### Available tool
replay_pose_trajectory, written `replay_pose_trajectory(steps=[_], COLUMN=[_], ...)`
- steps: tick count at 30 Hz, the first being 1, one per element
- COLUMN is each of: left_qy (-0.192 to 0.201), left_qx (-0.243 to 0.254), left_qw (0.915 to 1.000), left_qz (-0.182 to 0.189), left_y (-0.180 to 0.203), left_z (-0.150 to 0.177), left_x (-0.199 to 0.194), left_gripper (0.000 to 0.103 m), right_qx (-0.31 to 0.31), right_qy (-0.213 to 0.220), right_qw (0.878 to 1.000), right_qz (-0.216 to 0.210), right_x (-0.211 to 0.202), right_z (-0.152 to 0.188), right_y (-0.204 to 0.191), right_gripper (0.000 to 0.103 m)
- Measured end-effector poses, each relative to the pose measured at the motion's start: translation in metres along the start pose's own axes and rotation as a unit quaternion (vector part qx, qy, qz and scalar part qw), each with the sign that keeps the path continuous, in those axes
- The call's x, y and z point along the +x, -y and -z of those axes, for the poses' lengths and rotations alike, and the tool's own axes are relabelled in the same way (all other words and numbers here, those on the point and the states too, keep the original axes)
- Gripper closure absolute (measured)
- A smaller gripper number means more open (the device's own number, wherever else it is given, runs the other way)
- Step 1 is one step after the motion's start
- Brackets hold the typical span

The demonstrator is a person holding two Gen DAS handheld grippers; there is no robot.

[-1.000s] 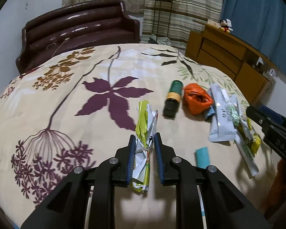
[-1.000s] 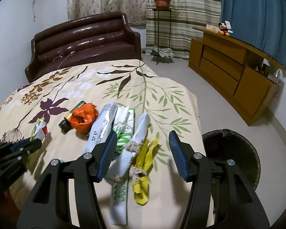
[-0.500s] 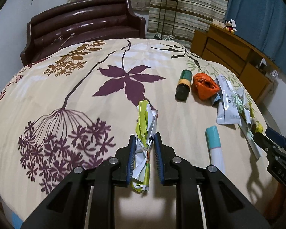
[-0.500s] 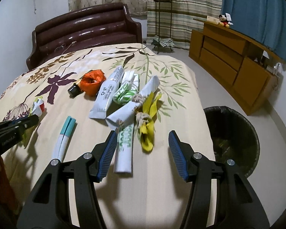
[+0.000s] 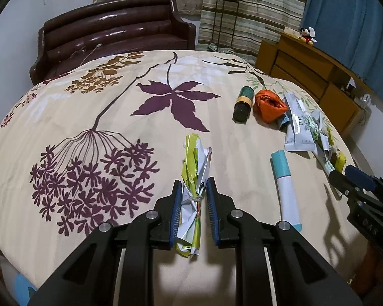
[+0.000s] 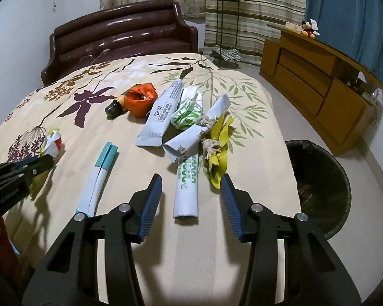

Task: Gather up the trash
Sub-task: 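Grasp the green-white wrapper with the left gripper while the right grasps the white tube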

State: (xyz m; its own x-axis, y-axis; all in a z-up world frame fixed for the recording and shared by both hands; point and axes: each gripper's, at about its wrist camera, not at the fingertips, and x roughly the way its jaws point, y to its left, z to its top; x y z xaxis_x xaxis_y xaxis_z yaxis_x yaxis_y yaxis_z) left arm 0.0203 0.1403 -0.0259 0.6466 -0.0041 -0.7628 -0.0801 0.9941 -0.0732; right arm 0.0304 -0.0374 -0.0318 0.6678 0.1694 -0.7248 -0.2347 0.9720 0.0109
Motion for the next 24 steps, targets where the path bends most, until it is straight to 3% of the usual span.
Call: replay_pose_trajectory(steps=[3,6,9,24], left_qy=[0.002,0.002,0.000,0.008], left_qx=[-0.004,-0.008,-0.009,-0.009], left_qw=[1.0000,1.0000,0.9999,0.9999], left_qz=[-0.003,-0.005,-0.005,-0.002], left_y=[-0.003,-0.005,-0.007,-0.004], left_z=[-0.001,-0.003,-0.002,0.002], left_x=[0.001,0.002,0.003,-0.005], left_gripper=[0.082,0.082,0.082,0.082], right_qx=[-0.003,-0.005,-0.007,-0.022], right_qy=[-0.008,-0.018,-0.022,-0.014], right_qw=[1.000,1.000,1.000,0.999], right_qz=[0.000,-0.003,-0.008,-0.029], right_x=[0.006,0.012,0.014,-0.011], right_z=[-0.004,-0.006,-0.004,0.010], right_y=[-0.001,-0.003,-0.004,-0.013], right_gripper=[0.060,0.079,0.085,0.088])
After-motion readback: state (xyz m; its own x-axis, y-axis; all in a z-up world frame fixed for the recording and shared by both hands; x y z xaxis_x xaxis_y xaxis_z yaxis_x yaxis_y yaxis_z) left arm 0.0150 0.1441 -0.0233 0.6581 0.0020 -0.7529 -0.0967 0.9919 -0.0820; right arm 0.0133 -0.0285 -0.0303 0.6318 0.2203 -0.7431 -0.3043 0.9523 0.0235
